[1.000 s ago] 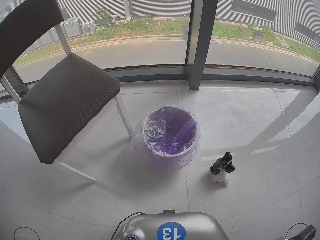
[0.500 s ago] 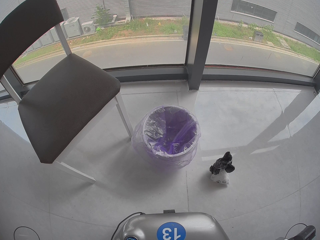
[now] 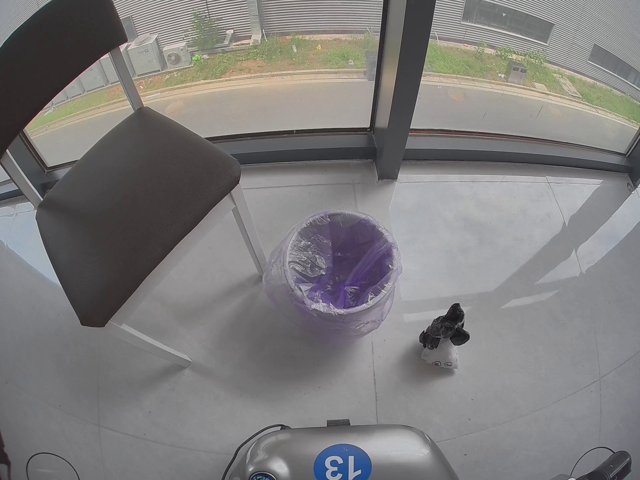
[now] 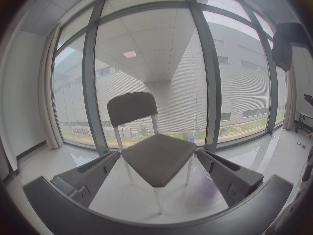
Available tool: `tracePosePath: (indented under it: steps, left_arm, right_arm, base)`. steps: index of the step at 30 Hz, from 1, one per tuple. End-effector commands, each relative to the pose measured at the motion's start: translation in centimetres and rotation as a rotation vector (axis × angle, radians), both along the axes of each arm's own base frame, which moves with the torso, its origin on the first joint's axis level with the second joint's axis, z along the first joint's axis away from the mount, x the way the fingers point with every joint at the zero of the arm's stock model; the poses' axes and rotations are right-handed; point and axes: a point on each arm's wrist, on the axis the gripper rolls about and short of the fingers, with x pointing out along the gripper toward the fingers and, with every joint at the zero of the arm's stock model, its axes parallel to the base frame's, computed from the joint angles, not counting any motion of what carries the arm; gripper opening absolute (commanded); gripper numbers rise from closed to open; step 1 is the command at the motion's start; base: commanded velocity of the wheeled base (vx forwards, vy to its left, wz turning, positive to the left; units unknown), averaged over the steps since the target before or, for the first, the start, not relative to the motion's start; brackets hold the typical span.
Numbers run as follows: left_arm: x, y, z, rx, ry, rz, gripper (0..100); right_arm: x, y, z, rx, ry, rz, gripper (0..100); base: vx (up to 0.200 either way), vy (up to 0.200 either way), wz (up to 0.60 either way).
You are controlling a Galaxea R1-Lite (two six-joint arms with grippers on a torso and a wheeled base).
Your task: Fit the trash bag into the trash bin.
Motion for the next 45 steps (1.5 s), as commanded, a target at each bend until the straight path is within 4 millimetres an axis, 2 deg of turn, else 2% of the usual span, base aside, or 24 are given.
tracePosePath:
  steps: [1,9,16,37,45]
  left_arm:
    - [1.8,0.0,-3.4,-0.042,0.082,-0.011,100]
    - [3.4,0.0,-7.1,-0.062,0.167,-0.014,100]
    - [3.4,0.0,-7.3,-0.109,0.182,-0.033,100]
    - [3.4,-0.2,-7.8,-0.053,0.240,-0.108,100]
    - [3.4,-0.2,-7.8,-0.038,0.243,-0.109,100]
  right_arm:
    - [0.8,0.0,-1.2,-0.003,0.011,0.002,100]
    - [2.0,0.0,-3.0,-0.027,0.030,-0.015,100]
    - [2.0,0.0,-3.1,-0.038,0.029,-0.021,100]
    - [2.0,0.0,-3.1,-0.043,0.019,-0.021,100]
    - [3.3,0.0,-5.1,-0.039,0.106,-0.016,100]
  base:
    - [0.000,0.000,0.00]
    - [0.000,0.000,0.00]
    - [0.000,0.000,0.00]
    - [0.000,0.000,0.00]
    - [0.000,0.000,0.00]
